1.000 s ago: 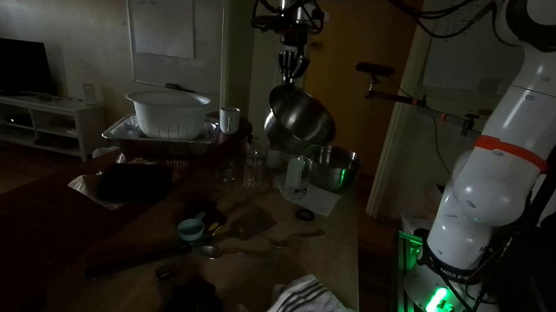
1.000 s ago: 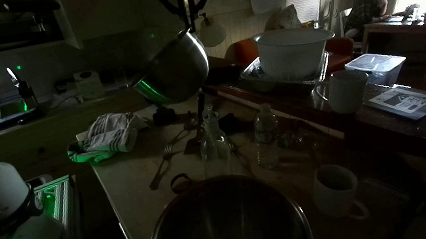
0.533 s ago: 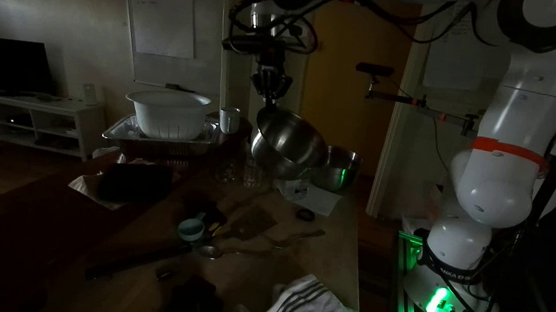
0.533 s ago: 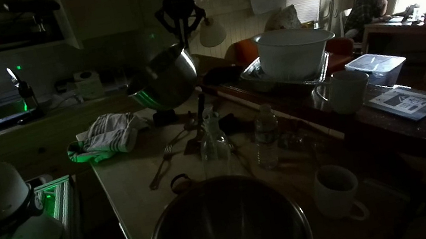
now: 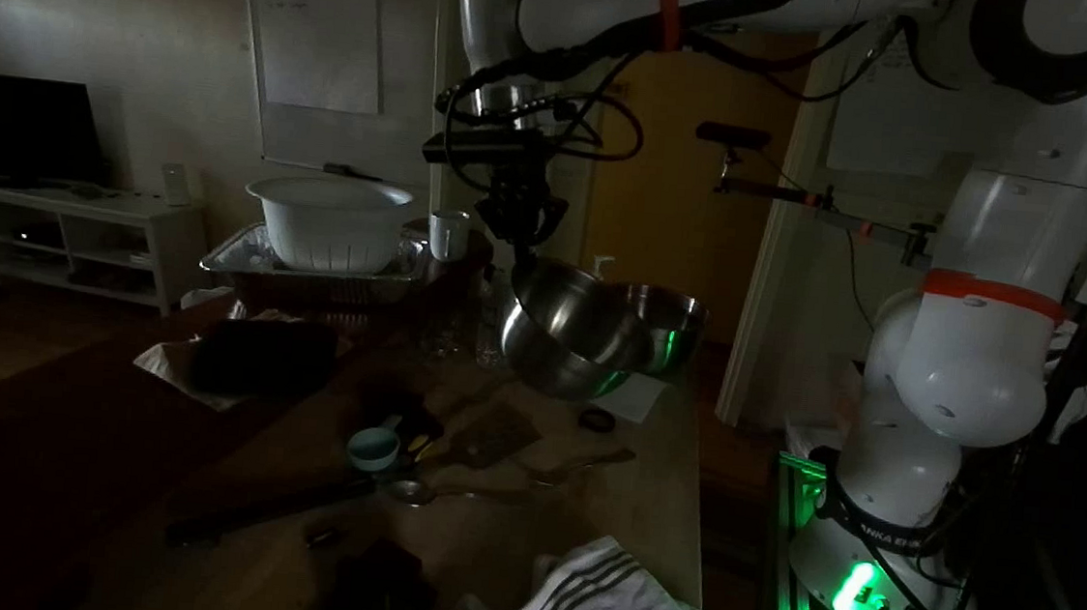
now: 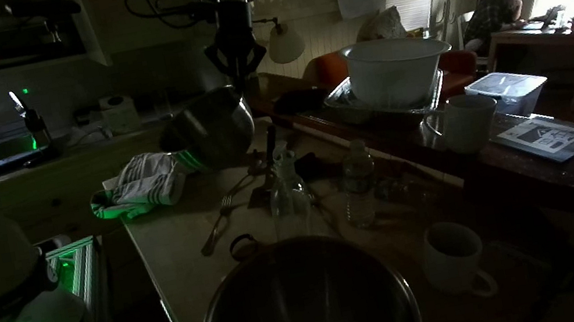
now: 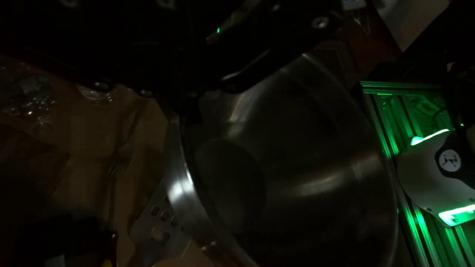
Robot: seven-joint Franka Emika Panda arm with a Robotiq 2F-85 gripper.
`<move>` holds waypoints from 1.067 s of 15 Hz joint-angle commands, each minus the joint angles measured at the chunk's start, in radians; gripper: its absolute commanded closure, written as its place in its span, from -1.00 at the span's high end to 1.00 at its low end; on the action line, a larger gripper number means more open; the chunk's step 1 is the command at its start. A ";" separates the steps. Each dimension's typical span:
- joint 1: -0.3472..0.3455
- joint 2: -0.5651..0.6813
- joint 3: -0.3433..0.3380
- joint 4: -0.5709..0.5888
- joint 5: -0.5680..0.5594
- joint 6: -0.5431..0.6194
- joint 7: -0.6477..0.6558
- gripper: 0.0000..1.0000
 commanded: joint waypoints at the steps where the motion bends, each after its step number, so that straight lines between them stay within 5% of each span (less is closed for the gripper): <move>1: 0.027 0.041 0.011 -0.018 -0.024 0.054 -0.090 -0.95; 5: 0.042 0.075 0.008 -0.019 -0.025 0.042 -0.104 -0.95; 6: 0.046 0.087 0.008 -0.019 -0.025 0.043 -0.104 -0.81; 9: 0.047 0.093 0.005 -0.018 -0.025 0.043 -0.104 -0.81; 10: 0.046 0.091 0.004 -0.017 -0.025 0.043 -0.104 -0.95; 16: 0.103 0.268 0.033 0.129 -0.079 0.022 -0.135 -0.95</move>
